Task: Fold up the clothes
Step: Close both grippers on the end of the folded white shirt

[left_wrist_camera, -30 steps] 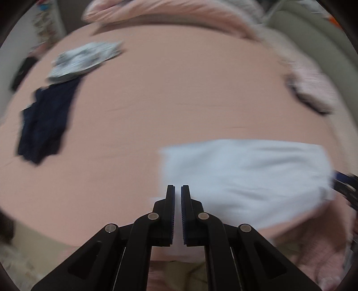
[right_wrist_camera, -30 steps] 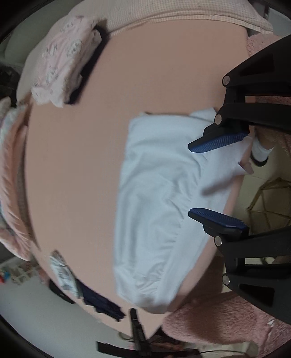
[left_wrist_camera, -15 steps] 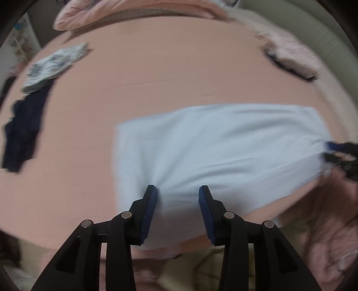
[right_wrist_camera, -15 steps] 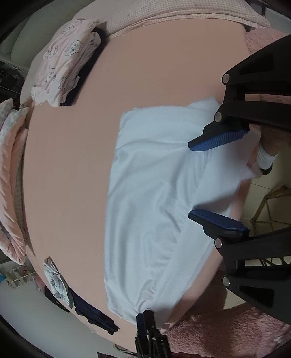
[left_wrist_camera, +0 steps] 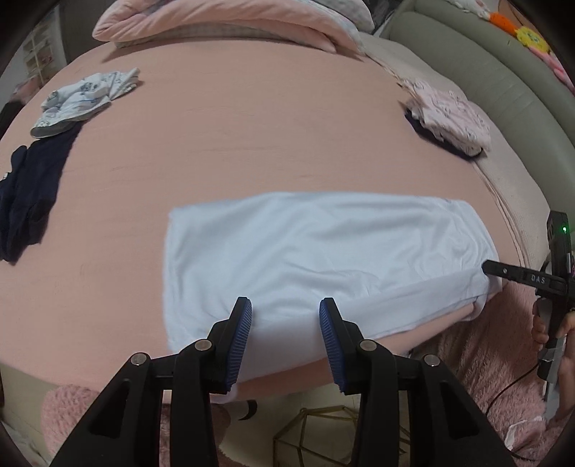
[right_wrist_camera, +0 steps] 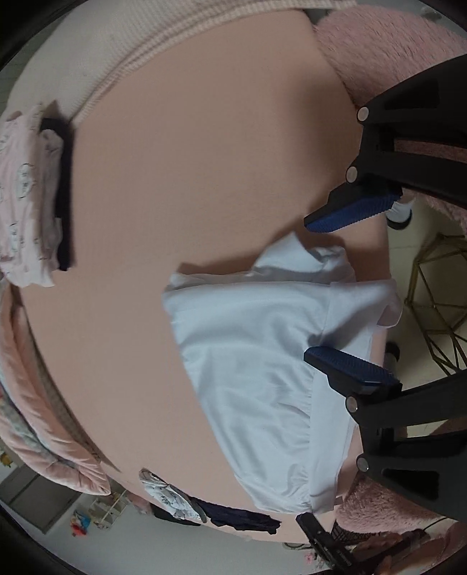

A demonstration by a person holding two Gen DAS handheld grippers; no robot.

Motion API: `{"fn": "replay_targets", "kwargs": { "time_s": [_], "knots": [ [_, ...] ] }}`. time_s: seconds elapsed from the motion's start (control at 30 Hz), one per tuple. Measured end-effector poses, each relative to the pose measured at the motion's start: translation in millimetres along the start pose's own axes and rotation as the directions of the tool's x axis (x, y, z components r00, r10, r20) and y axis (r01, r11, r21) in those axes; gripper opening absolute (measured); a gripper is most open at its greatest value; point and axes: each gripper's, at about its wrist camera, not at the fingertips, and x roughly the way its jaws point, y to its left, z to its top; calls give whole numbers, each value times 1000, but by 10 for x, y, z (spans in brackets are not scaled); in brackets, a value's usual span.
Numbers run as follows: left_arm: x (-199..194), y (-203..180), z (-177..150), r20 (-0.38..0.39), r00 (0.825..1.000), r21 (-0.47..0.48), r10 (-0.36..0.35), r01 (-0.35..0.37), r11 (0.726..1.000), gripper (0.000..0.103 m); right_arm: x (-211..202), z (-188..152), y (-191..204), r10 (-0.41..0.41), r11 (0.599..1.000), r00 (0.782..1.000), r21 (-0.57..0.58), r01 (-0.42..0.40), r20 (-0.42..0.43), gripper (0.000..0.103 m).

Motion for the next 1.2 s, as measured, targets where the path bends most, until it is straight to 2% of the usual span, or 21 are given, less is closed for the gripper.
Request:
{"fn": "replay_targets", "kwargs": {
  "time_s": [0.03,0.17,0.2,0.23,0.27,0.3,0.37,0.47,0.53,0.67,0.73,0.8,0.9,0.97,1.0,1.07,1.13,1.2],
  "knots": [
    [56,18,-15,-10,1000,-7,-7,7,1000,36,15,-14,-13,-4,1000,1000,9,4,2,66],
    [70,95,-82,-28,999,-43,-15,14,999,36,46,-41,-40,22,999,999,26,-22,27,80],
    [57,111,-86,-26,999,-53,-20,19,998,36,39,-43,-27,34,999,999,22,-34,34,80],
    [45,126,-91,-25,999,-63,-26,24,998,36,31,-44,-15,45,999,998,18,-46,41,76],
    [32,142,-95,-23,999,-73,-31,29,997,36,24,-46,-2,57,998,997,14,-58,48,55],
    [20,153,-100,-21,999,-81,-35,33,996,36,17,-47,10,69,998,996,10,-70,55,43],
    [1,152,-106,-17,999,-83,-36,34,996,36,2,-50,36,93,996,993,2,-93,69,35],
    [-11,122,-118,-17,1000,-64,-18,17,998,36,-148,-22,157,121,993,986,-28,-119,114,28],
    [-24,108,-129,-13,1000,-59,-15,14,998,36,-329,5,372,139,988,978,-95,-125,154,27],
    [-50,74,-146,-1,1000,-63,-22,22,998,36,-576,122,990,194,952,962,-274,-137,193,26],
    [-89,69,-173,10,1000,-70,-26,27,997,36,-581,158,1308,230,922,956,-356,-154,183,26],
    [-130,87,-211,21,998,-90,-58,60,994,36,-441,179,1616,235,899,961,-408,-157,149,26],
    [-147,51,-243,18,987,-87,-161,162,983,36,102,139,1695,228,902,974,-377,-212,-2,26],
    [-147,-4,-250,15,980,-78,-200,201,977,36,486,107,1721,224,905,969,-345,-248,-109,26],
    [-141,-31,-245,15,978,-77,-210,210,975,36,579,92,1708,251,905,958,-319,-283,-139,26],
    [-102,-79,-196,20,975,-82,-223,224,971,36,452,84,1729,288,894,949,-318,-315,-128,30],
    [-62,-126,-148,26,971,-86,-237,238,967,36,201,73,1769,325,867,941,-367,-338,-99,39],
    [-23,-173,-100,31,968,-91,-251,253,963,36,-94,62,1707,354,857,935,-389,-338,-34,42]
  ]
}}
